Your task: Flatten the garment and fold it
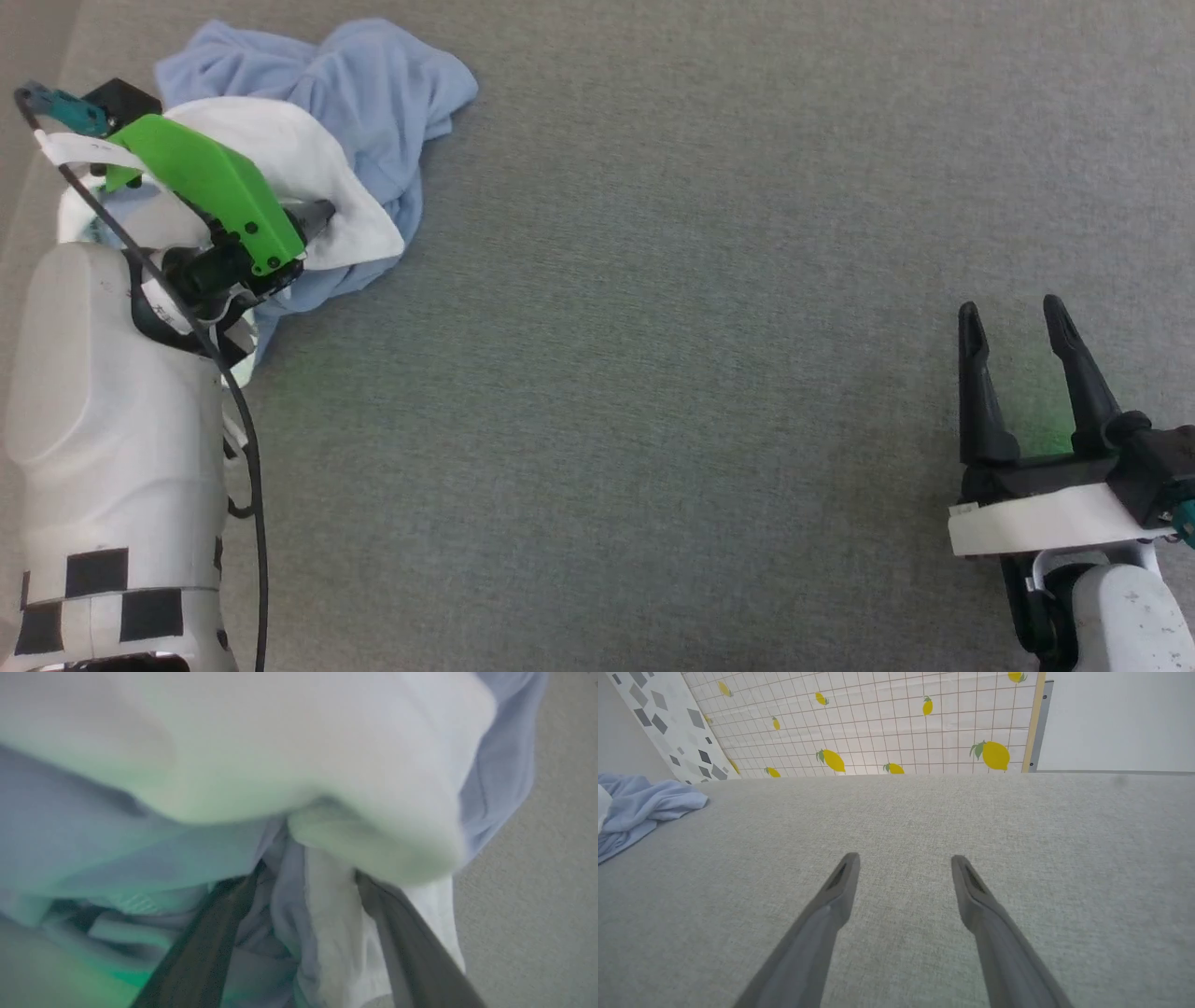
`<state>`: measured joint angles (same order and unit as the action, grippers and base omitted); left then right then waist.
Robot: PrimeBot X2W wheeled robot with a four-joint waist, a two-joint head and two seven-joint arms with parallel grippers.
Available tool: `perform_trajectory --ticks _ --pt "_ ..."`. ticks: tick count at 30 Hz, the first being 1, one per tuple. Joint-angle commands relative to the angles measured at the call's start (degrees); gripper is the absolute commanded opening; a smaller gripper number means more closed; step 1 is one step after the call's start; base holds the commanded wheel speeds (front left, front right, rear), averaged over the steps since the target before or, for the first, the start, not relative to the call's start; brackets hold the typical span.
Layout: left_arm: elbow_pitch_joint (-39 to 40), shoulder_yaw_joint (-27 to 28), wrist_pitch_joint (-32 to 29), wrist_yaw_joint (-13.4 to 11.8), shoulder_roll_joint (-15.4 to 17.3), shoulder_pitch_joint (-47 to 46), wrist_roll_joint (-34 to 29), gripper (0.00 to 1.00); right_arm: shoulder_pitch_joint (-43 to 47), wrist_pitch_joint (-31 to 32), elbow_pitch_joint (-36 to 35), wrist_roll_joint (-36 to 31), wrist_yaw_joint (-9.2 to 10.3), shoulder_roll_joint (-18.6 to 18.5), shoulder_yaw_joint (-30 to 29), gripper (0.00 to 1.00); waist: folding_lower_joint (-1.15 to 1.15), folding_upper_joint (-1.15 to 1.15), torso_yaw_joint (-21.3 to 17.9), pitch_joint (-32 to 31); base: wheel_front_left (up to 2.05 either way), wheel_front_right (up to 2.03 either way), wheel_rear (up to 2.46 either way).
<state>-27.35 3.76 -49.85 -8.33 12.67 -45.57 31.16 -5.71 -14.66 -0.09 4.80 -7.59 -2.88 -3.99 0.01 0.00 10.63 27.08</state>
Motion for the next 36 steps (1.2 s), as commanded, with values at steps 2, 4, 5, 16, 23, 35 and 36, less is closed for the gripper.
perform_trajectory --ticks 2,4,5,16,23,35,36 --pt "-0.5 -0.89 -1.31 -1.5 0.17 0.31 -1.01 0.0 -1.0 -0.34 -0.54 -0.49 0.1 0.01 -0.47 1.0 -0.01 0.0 -1.81 2.01 0.0 0.0 0.0" --pt "-0.55 -1.24 -3.54 -1.24 0.03 0.95 -0.31 0.0 -1.26 -0.34 -0.56 -0.47 0.1 0.01 -0.67 1.0 -0.01 0.0 -2.02 2.05 0.0 0.0 0.0" --pt "-0.23 -1.13 -3.93 -1.34 0.2 1.17 -0.14 0.0 -1.43 -0.34 -0.57 -0.41 0.1 0.01 -0.71 1.0 -0.01 0.0 -2.13 2.04 0.0 0.0 0.0" --pt "4.44 -0.83 -0.69 0.83 3.9 0.96 -0.92 0.0 -1.23 -0.34 0.92 1.67 0.1 0.01 -0.71 1.0 -0.01 0.0 -0.96 -2.97 0.0 0.0 0.0" --pt "9.53 -1.13 3.63 5.32 5.89 -2.06 -0.66 0.0 0.17 -0.34 2.44 4.16 0.1 0.01 -0.35 1.0 -0.01 0.0 0.4 -10.29 0.0 0.0 0.0" --pt "14.79 -5.24 4.11 9.24 4.51 -10.08 0.0 0.0 4.58 -0.34 3.5 8.07 0.1 0.01 -2.57 1.0 -0.01 0.0 -1.25 -23.08 0.0 0.0 0.0" --pt "15.21 -5.87 3.53 9.22 3.9 -10.64 0.15 0.0 4.89 -0.34 3.55 8.38 0.1 0.01 -2.81 1.0 -0.01 0.0 -1.69 -23.91 0.0 0.0 0.0"
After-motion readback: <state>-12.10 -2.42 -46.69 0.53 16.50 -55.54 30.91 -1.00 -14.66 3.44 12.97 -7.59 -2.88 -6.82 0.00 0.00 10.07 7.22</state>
